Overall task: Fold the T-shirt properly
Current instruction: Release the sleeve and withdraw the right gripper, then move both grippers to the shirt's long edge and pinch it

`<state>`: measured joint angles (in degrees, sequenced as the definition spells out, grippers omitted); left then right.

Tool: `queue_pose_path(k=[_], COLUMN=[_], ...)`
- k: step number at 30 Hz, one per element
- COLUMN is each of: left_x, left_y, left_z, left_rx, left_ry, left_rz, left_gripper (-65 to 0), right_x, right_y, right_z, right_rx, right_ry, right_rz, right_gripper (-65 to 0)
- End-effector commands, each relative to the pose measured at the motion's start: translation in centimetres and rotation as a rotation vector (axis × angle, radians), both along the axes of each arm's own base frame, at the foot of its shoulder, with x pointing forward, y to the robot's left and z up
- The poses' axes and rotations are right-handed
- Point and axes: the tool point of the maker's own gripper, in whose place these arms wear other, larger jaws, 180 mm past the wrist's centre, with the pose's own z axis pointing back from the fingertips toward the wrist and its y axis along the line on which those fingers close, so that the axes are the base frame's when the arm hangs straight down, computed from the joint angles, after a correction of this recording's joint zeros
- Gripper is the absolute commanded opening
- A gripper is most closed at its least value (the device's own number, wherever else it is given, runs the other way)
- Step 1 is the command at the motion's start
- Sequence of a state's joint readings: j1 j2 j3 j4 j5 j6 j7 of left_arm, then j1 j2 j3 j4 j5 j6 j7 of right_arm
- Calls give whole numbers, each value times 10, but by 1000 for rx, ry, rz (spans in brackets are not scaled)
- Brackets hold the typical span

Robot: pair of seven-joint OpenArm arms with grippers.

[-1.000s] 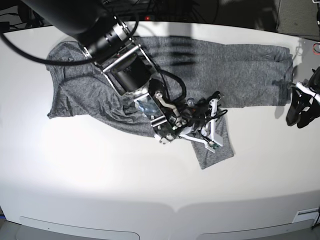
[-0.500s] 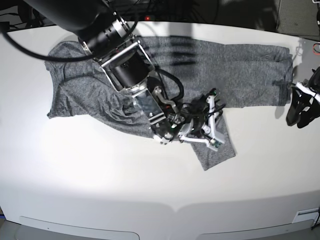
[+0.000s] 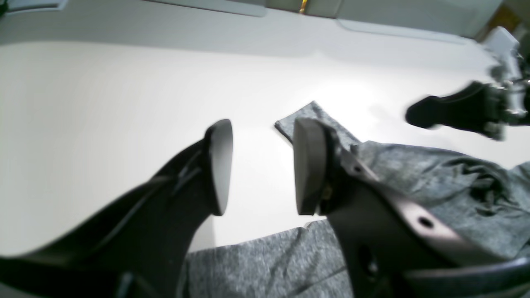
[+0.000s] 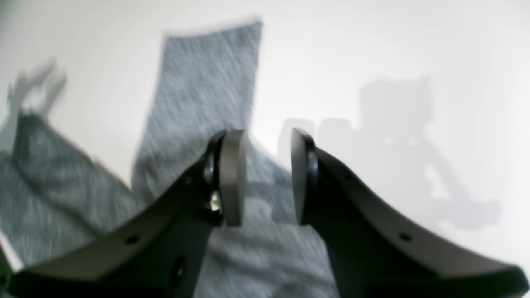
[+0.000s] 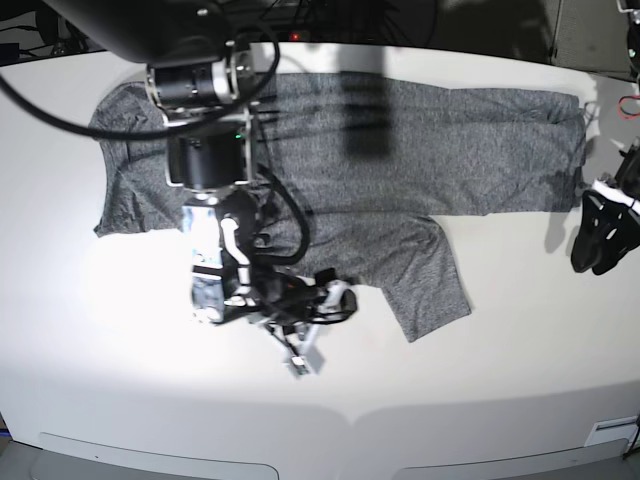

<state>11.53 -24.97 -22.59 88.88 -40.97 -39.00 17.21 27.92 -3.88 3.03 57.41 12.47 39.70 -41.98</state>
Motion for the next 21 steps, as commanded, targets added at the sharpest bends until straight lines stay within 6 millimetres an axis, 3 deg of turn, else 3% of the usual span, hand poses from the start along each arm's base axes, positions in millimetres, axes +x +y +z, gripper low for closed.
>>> queue_pose_path(k=[1,6,10,12,17,21], left_x=[7,28,55,70,93,107], left_y=[3,-18,-47,-58,-90,-114], left_z=[18,19,34,31,-9,-45], left_rx=[5,-10,-25,19,275,339], left_ry=[-56,-38,-63,-41,80,146], left_rz=[2,-26,-75,-67,-115,-195], left_gripper=[-413,-414,-414,-414,-414,-413], right_x=[16,11,9,8,6,5], right_y=[-17,-87,-121,-134,-162,-177], right_z=[19,10,13,14,17,21], right_rx=[3,-46,-53,-57,-88,-81], right_ry=[-48,17,37,44,50,54], right_rz=[-23,-79,-109,-119,-145,-160], right_gripper=[-458,-458,-458,-458,-458,-458])
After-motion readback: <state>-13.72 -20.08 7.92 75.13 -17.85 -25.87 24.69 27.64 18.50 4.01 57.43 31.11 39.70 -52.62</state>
